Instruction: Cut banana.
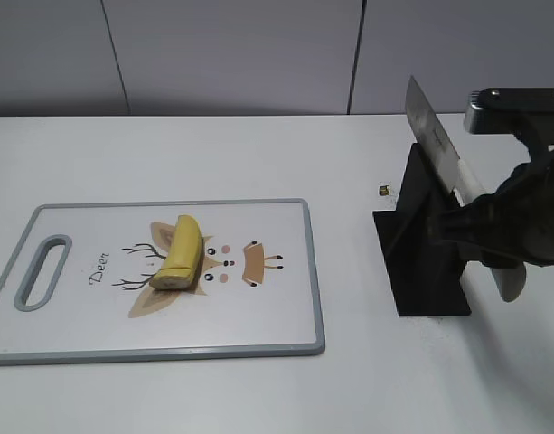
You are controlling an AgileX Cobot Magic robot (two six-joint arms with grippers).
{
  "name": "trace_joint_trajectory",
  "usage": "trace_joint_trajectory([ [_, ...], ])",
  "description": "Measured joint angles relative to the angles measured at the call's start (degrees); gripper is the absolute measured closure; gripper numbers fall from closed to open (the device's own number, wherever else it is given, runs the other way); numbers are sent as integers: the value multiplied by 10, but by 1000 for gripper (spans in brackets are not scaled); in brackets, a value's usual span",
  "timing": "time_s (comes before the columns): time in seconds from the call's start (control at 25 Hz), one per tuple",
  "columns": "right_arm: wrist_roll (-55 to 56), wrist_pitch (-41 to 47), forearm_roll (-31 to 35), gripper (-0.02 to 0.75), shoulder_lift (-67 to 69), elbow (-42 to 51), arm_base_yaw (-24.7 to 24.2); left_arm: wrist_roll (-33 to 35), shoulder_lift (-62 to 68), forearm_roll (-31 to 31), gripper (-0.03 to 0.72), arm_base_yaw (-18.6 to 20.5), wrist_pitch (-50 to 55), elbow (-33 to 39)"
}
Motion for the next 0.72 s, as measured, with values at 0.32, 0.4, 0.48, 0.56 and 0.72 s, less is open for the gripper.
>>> trace_joint_trajectory([
  [0.32,49,-22,-36,578,18,0,0,0,0,1,145,0,0,0],
  [0.4,75,-25,-44,578,19,0,0,0,0,1,145,0,0,0],
  [0.48,89,-25,-50,578,19,1,0,0,0,1,146,0,0,0],
  [0.56,94,-25,-52,578,20,1,0,0,0,1,146,0,0,0],
  [0.72,96,-25,-56,578,20,1,0,0,0,2,146,0,0,0],
])
